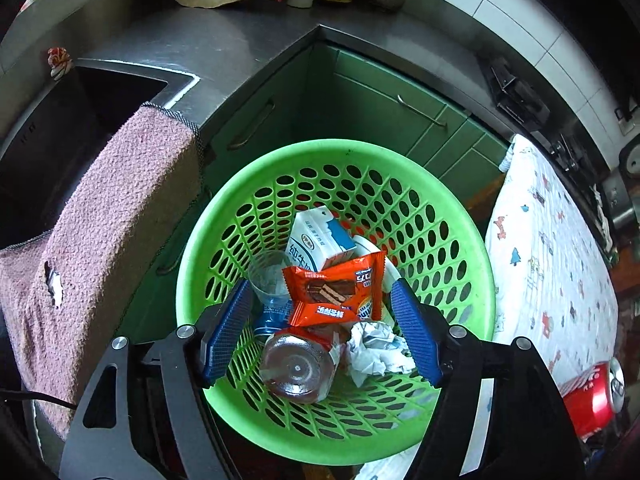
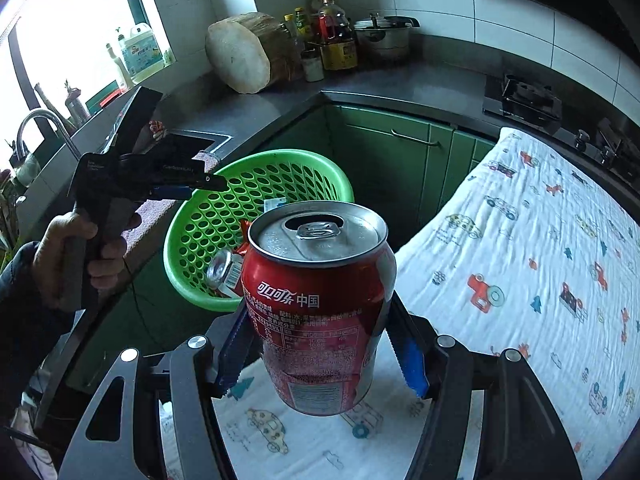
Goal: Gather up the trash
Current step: 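Carry the Coke can with the right tool over the basket and release it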
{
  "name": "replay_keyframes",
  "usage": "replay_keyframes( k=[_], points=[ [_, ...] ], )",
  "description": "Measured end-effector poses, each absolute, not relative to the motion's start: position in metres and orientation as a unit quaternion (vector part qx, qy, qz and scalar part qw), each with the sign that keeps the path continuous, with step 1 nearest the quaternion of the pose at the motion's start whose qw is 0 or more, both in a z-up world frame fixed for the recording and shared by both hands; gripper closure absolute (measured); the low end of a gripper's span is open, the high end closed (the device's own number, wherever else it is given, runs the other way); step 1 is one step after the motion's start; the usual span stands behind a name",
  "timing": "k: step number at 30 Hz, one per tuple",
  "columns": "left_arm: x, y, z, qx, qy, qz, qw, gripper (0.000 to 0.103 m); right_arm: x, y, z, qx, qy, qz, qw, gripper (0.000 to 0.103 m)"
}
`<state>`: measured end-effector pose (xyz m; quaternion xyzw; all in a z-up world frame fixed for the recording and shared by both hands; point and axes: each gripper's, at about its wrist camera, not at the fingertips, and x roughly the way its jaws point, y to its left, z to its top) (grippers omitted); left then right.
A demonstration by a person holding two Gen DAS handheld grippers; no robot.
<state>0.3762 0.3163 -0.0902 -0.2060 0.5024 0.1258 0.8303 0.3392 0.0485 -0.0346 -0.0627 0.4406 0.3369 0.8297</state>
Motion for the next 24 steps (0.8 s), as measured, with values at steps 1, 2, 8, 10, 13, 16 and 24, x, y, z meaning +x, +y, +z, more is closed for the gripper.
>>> replay_keyframes(
  k=[1,2,8,10,13,16,24],
  points=[
    [0.373,0.317,-0.087,-0.201,0.499,0.127,0.833,0.029,0.342,0.054,-0.035,-0.061,0.44,0.34,0.829,0.042],
    [0.37,0.317,-0.083,-0.196,0.495,0.129,0.837,0.029,0.345,0.06,-0.035,-0.06,0.438,0.343,0.829,0.042],
    [0.35,0.323,-0.061,-0.181,0.471,0.138,0.852,0.025,0.361,0.096,-0.032,-0.047,0.426,0.357,0.83,0.042],
    [0.344,0.325,-0.055,-0.173,0.465,0.142,0.857,0.025,0.367,0.109,-0.033,-0.045,0.423,0.359,0.831,0.042],
    [0.335,0.326,-0.046,-0.155,0.455,0.152,0.863,0.025,0.373,0.126,-0.038,-0.042,0.425,0.362,0.829,0.042],
    [0.328,0.329,-0.041,-0.151,0.448,0.156,0.867,0.019,0.377,0.142,-0.046,-0.051,0.431,0.363,0.825,0.042],
    [0.316,0.334,-0.04,-0.133,0.446,0.168,0.869,0.018,0.379,0.162,-0.058,-0.062,0.439,0.367,0.818,0.038]
  ],
)
